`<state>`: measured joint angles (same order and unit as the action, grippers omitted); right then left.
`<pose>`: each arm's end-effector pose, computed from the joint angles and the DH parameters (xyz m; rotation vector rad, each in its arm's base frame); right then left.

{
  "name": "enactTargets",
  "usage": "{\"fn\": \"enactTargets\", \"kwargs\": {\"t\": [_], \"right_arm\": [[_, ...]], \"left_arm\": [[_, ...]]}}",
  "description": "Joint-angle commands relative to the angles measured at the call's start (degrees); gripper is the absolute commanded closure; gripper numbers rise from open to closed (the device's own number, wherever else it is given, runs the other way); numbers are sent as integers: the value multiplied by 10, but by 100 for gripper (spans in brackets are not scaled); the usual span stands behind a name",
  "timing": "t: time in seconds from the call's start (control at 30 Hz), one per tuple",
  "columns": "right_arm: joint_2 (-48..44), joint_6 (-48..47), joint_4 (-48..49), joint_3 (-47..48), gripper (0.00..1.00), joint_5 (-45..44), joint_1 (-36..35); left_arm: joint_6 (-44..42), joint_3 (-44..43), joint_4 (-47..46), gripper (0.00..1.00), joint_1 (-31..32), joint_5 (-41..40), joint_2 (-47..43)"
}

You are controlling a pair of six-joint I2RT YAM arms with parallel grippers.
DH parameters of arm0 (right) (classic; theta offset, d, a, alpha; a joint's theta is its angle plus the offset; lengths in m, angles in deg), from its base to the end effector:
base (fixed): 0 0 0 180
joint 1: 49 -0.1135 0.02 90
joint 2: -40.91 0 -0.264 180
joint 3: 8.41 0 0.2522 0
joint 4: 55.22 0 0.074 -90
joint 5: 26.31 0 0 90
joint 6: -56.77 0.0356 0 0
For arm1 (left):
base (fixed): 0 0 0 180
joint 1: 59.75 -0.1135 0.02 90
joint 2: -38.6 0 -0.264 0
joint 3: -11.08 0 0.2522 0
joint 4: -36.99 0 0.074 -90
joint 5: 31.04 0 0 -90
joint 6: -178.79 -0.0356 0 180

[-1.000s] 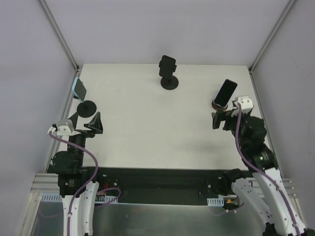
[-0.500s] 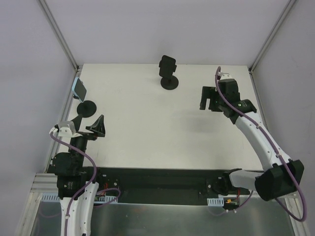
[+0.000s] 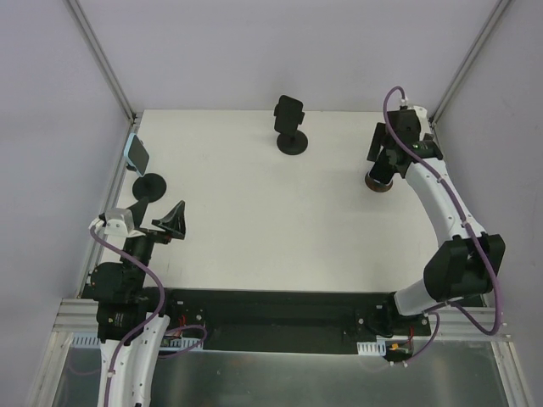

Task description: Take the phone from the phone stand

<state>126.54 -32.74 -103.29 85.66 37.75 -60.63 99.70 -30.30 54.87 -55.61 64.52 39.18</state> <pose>0.3273 0.0515 0.3461 0.0236 2.2092 -0.3940 0.0473 -0.0069 0.3236 0.0165 1.1774 -0.2885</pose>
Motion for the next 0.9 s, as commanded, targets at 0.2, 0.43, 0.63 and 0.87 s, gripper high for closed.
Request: {"fn": "enactTargets", "kwargs": {"t": [0.2,0.43,0.63,0.87], "right_arm": [[55,88,94,33,4,-40,57],[118,124,151,39,4,-35,83],[169,121,174,64,4,-18,92],[196,112,203,69,4,8,91]], "left_arm": [[-16,-20,-6,1,12,14,-28],[-20,-20,-6,1,12,19,-14],[-22,-20,-6,1,12,21,-10],[-26,-21,-6,1,11,25,14]]}}
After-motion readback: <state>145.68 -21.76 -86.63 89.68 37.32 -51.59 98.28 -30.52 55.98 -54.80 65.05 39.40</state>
